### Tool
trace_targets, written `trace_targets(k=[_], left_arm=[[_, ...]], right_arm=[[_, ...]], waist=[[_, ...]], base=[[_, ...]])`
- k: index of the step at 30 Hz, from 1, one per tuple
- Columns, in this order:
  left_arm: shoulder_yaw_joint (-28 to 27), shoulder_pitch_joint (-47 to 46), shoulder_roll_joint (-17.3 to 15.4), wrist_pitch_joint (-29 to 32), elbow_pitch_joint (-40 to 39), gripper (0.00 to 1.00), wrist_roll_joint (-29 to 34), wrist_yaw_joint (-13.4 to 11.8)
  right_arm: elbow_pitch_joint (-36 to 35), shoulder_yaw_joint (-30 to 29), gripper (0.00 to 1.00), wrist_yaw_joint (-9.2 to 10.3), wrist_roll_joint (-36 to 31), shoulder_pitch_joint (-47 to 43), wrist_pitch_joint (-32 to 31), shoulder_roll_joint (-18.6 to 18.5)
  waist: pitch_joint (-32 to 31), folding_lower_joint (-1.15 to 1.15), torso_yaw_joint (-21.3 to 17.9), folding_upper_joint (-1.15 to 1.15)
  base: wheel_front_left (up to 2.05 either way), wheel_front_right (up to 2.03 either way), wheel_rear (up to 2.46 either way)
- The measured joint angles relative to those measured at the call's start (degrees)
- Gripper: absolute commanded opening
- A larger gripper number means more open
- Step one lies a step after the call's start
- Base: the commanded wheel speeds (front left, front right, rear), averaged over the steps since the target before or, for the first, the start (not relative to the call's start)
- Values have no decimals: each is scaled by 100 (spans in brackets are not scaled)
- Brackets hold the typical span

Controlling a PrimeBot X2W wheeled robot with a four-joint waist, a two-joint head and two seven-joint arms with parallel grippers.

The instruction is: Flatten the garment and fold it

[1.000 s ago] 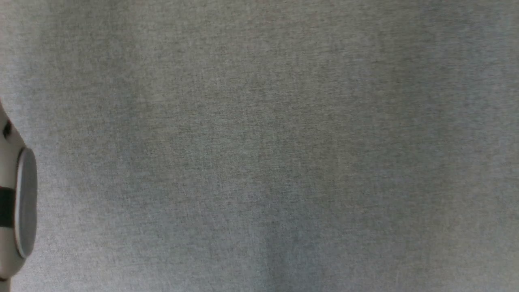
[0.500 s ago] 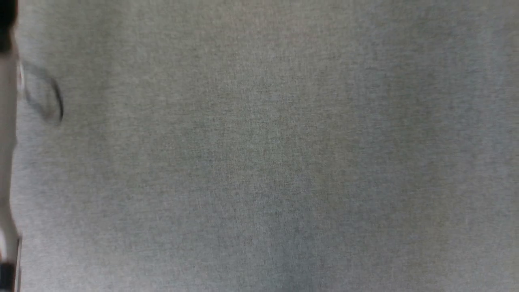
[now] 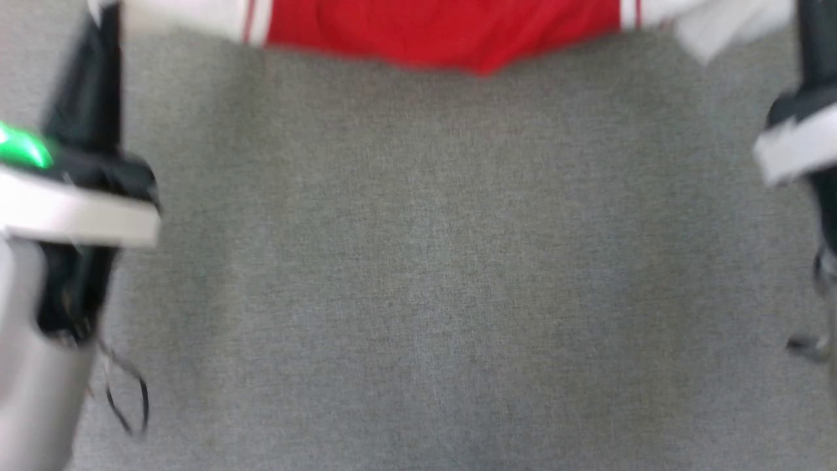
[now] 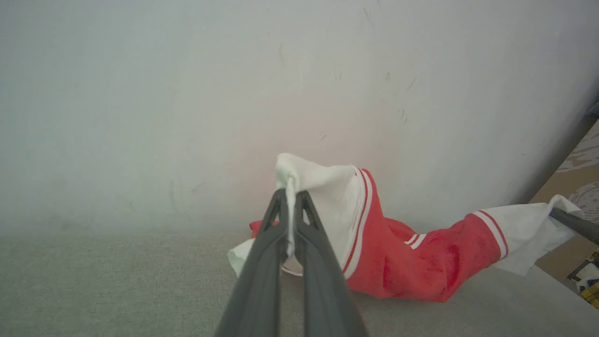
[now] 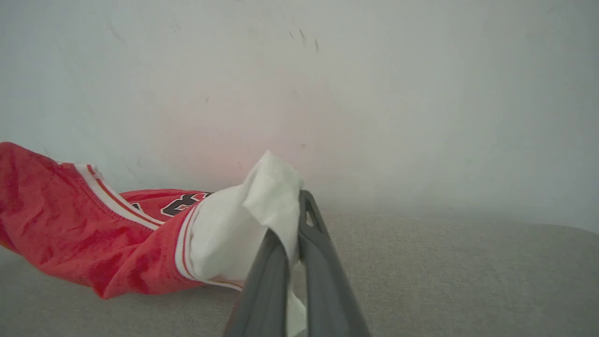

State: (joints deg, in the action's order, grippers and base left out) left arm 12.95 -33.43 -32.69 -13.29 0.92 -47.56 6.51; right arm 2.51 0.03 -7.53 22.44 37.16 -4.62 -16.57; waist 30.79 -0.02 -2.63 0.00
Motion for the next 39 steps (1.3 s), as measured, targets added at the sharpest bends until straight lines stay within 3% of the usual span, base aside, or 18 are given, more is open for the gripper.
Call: trace_targets(k=[6,12,24,39], left_arm=[[220,1370,-15,164,-517,0,-171,-164],[334,2489,-13,254,-638,0,-347,-388],[700,3906,-298,1069,-823,0,-964,-455],[656,4888,-842,1628,-1658,0,-1445,-664]], right_arm=[[-666,-92,0,0,325,-1315,-439,506],[-899,-352,0,0,664,-2554,-862,797],[-1194,-426,0,0,1205,-4101,-2327,231],[-1919,-878,0,0,1560,-5001,-3371,205]], waist=[[-440,0,27,0],[-926,0,65,0],[-1771,1,134,0],[-2334,2,116,0]], base=[[0,0,0],[0,0,0],[0,0,0],[0,0,0]])
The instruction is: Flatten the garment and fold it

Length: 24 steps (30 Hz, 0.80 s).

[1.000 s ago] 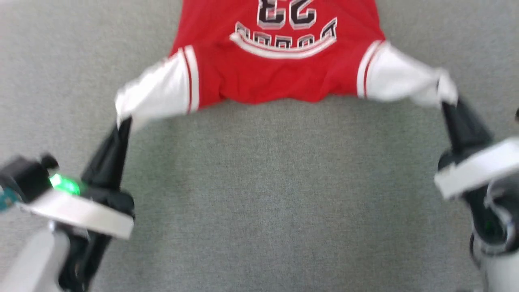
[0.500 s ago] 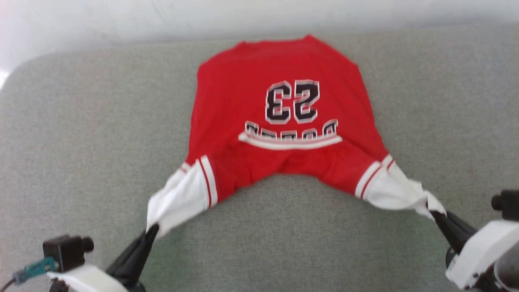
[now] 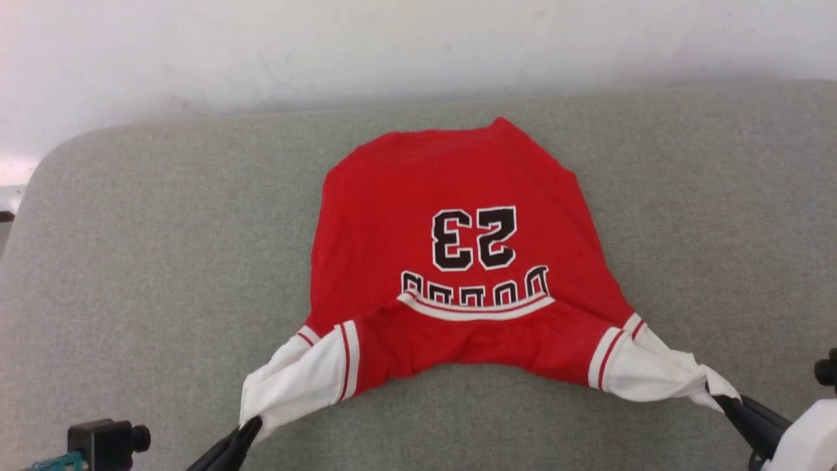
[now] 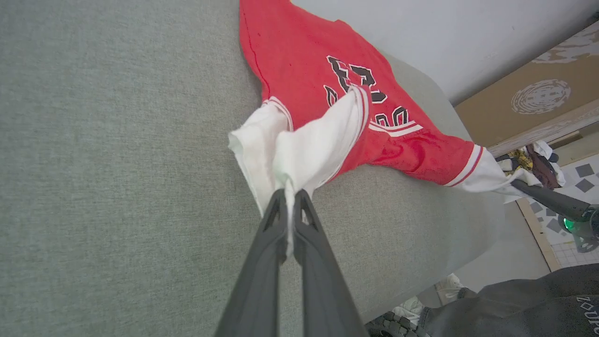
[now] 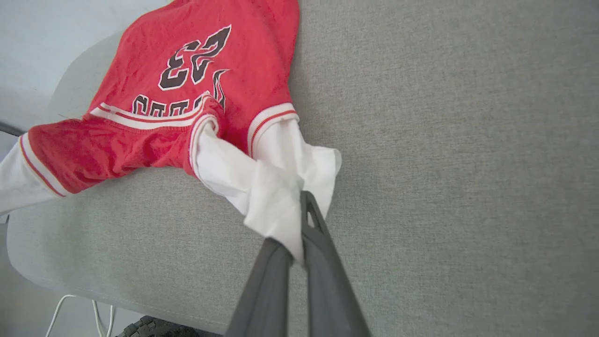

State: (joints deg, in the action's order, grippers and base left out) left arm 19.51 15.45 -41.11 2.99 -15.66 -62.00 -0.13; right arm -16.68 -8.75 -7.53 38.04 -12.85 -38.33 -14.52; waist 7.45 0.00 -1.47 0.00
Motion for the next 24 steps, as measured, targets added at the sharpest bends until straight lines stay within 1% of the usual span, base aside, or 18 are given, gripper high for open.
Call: trace_targets(k=[4,7,11,13,15,18,21,24], left_arm=[[-170,59,-59,-60,-635,0,-19,-25],[-396,-55,-126,-202,-1109,0,87,-121],[-612,-616,-319,-174,-1523,0,467,-347],[-698,-1012,-350,-111,-1590,0,620,-497],[-788,-1469,-369,-80,-1555,0,743,-582],[-836,-2298,-442,100,-1386,0,914,-641],[-772,-3185,-421,386,-1078,0,927,-658],[-609,-4119,-322,704,-606,0,958,-690]], right_arm=[[-477,-85,0,0,120,-3,-294,-47],[-812,-99,0,0,136,220,-412,-172],[-1063,1,0,1,145,925,-501,-323],[-1105,76,0,1,111,1419,-500,-471],[-1056,222,0,1,83,2026,-486,-701],[-800,526,0,0,55,3005,-448,-916],[-387,850,0,0,-16,3930,-379,-1072],[92,1246,0,0,-55,4792,-309,-1144]], waist=[[-96,0,-34,0],[-149,0,-81,0],[-209,0,-139,0],[-231,0,-171,0],[-241,0,-209,0],[-249,1,-266,0],[-214,1,-299,0],[-130,1,-311,0]], base=[[0,0,0],[0,0,0],[0,0,0],[0,0,0],[0,0,0],[0,0,0],[0,0,0],[0,0,0]])
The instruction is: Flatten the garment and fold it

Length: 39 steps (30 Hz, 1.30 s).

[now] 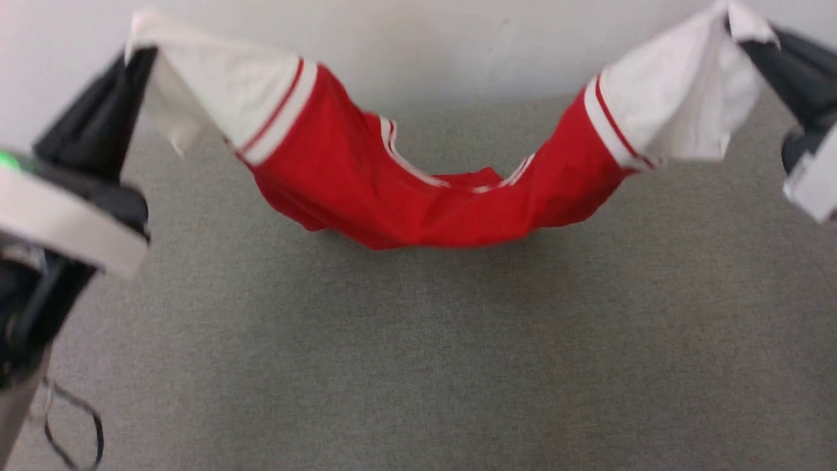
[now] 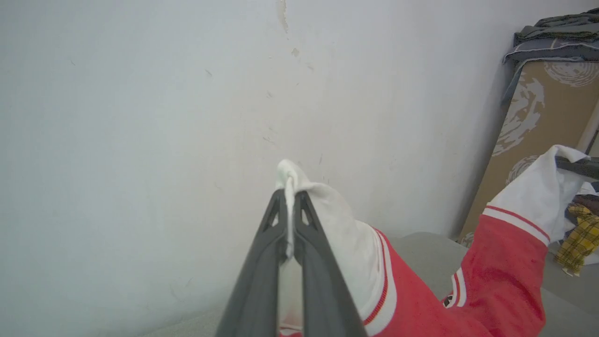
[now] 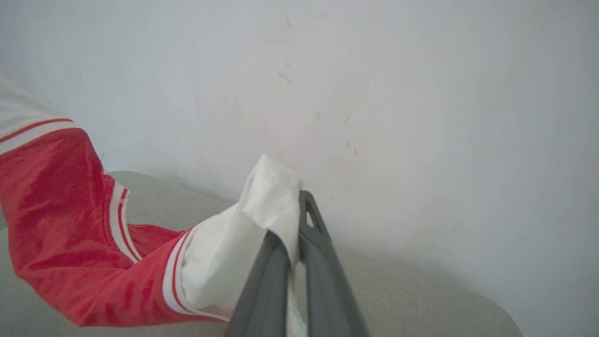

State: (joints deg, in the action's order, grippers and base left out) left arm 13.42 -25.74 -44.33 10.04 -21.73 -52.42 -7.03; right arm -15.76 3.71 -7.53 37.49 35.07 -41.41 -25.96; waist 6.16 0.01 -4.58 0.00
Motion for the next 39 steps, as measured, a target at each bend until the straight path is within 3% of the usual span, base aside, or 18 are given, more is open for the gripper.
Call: trace_targets(k=[7,15,19,25,39], left_arm=[[534,-2371,511,521,1412,0,445,42],[1044,-4547,976,583,3234,0,1363,145],[1176,-5128,1332,512,3841,0,1441,194],[1262,-5850,1577,224,4454,0,1673,252],[970,-7166,2025,-1109,5070,0,1807,252]], right_arm=[[1228,740,0,0,-348,1965,371,73],[2841,1566,0,0,-1222,3795,1384,159],[3589,1726,0,0,-1340,4391,1789,375],[4423,2001,0,-1,-1753,5314,2349,506],[5521,2258,0,-1,-2591,6819,3599,22]], waist=[[347,1,-17,0],[761,1,-87,0],[925,0,-136,0],[1237,0,-201,0],[2309,0,-179,0]], base=[[0,0,0],[0,0,0],[0,0,0],[0,0,0],[0,0,0]])
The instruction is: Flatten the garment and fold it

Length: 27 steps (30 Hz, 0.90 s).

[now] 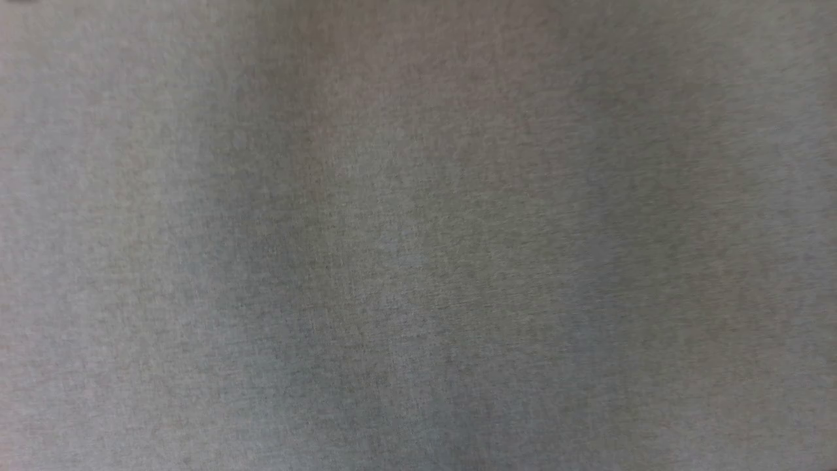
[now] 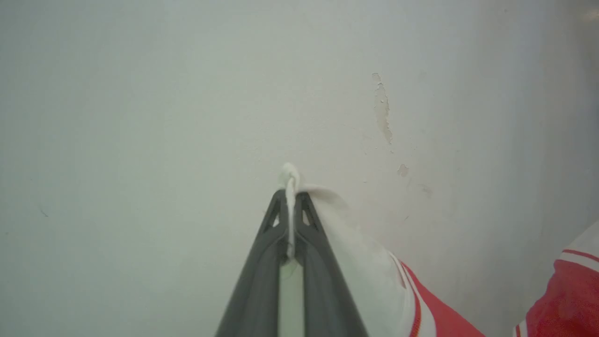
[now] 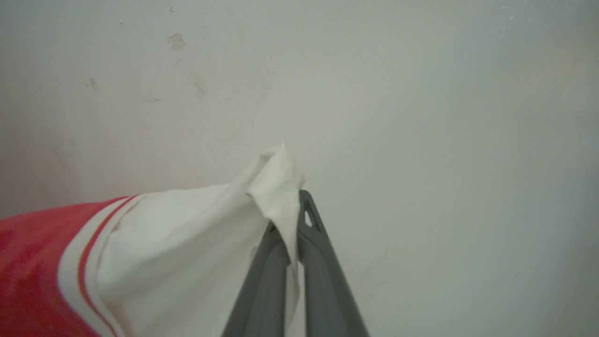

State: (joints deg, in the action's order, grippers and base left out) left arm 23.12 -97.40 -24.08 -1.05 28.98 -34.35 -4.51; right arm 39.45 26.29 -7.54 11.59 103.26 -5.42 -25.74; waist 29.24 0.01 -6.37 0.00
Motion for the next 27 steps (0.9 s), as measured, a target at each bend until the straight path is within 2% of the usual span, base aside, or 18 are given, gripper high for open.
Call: trace_targets(k=[11,19,27], left_arm=[[-210,-791,97,-778,56,0,-66,349],[-365,-892,108,-1262,49,0,-131,713],[-495,-612,73,-1360,-14,0,-174,965]], right_arm=[[-98,-411,0,0,-501,826,504,-274],[-402,-784,0,-1,-894,808,688,-442],[-653,-831,0,-1,-1127,447,865,-491]], waist=[[904,0,186,0],[1551,0,287,0],[2032,0,379,0]], base=[[0,0,0],[0,0,0],[0,0,0]])
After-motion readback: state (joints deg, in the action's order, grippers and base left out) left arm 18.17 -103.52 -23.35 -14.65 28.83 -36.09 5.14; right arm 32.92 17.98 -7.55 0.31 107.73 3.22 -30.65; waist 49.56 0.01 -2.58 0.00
